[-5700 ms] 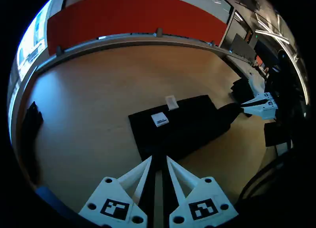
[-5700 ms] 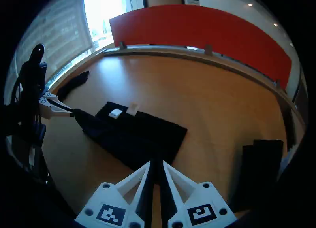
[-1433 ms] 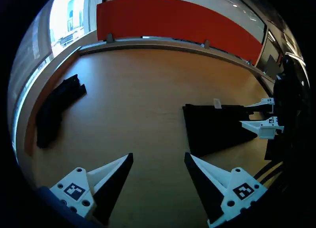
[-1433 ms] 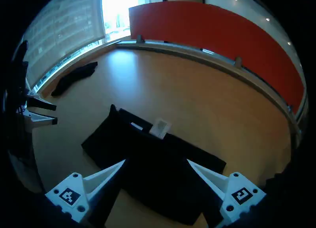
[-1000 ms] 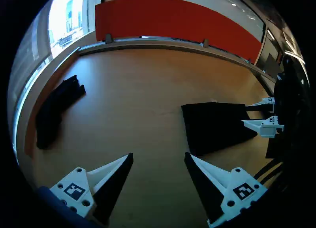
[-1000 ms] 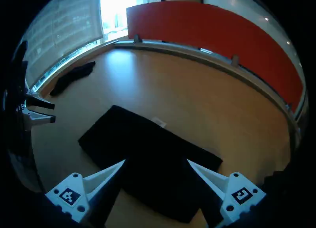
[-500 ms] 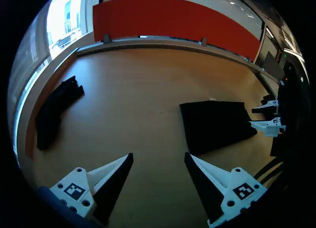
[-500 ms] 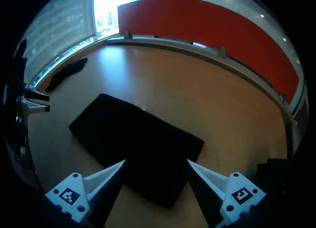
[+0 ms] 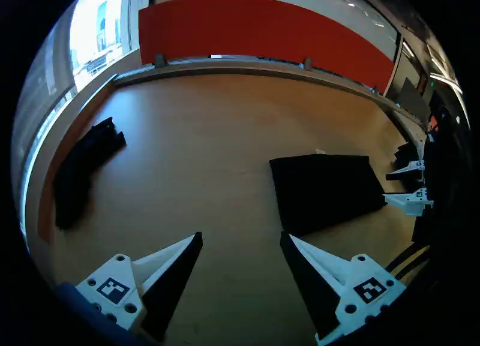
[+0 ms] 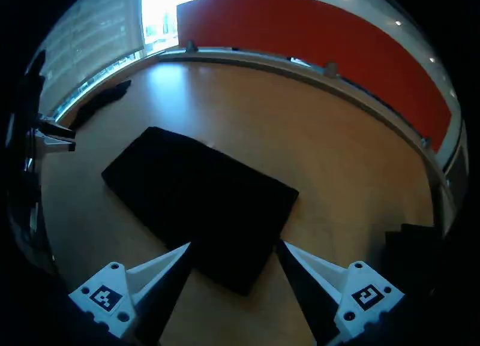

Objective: Fold towel

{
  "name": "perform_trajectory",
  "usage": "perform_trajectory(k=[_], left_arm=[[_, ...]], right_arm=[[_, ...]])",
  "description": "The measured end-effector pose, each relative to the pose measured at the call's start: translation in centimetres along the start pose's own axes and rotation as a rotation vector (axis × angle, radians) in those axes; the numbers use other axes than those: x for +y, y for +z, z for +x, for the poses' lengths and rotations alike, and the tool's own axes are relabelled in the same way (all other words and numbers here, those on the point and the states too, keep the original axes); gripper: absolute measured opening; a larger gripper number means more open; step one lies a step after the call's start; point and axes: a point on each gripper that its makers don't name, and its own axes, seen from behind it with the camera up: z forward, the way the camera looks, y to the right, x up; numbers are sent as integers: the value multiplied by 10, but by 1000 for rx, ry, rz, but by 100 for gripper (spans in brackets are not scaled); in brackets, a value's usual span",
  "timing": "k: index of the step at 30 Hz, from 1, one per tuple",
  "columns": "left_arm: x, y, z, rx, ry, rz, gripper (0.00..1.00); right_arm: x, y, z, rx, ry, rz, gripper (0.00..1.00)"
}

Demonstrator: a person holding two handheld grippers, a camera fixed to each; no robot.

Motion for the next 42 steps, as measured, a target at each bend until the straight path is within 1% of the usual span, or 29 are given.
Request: perform_trajectory(k=[5,6,8,12,16,17,21,26,28,32,34,38,42], left_arm=[[0,-1,-1,0,3,0,96],[0,-1,-1,1,2,0,96],[-1,-2,-1,2,0,-1,97],[-1,-2,-1,3,-3,-2,97],[-1,-4,-1,5,-3,-4,97],[-1,-4,-1,6,-2,-4,97],[-1,-5,-2,7,-3,-5,96],[-2,-6,-1,8,-5,-6,97],[-3,-6,-1,8,-6,-6,97],[-2,-6,-1,9,-6,-7,96],[-1,-6,0,10,-6,-9,96],[0,-7,0,10,-5,-12,97],[0,-7,-1,9,-3,-12,96]], right_arm=[[1,-5,-15,-19,-7,4,100],[1,-6,-18,-23,-8,4,99],[2,-7,-23,-30,-12,6,94],[4,-8,-31,-47,-22,6,81],[6,-8,-35,-57,-21,6,59],[6,-8,-36,-60,-16,8,57],[7,-8,-41,-70,2,19,55],[10,-9,-48,-82,-6,23,55],[10,-9,-51,-88,-14,25,50],[10,-9,-55,-96,-24,33,34],[9,-9,-56,-97,-26,35,33],[9,-8,-56,-98,-30,36,33],[8,-8,-57,-99,-34,42,23]])
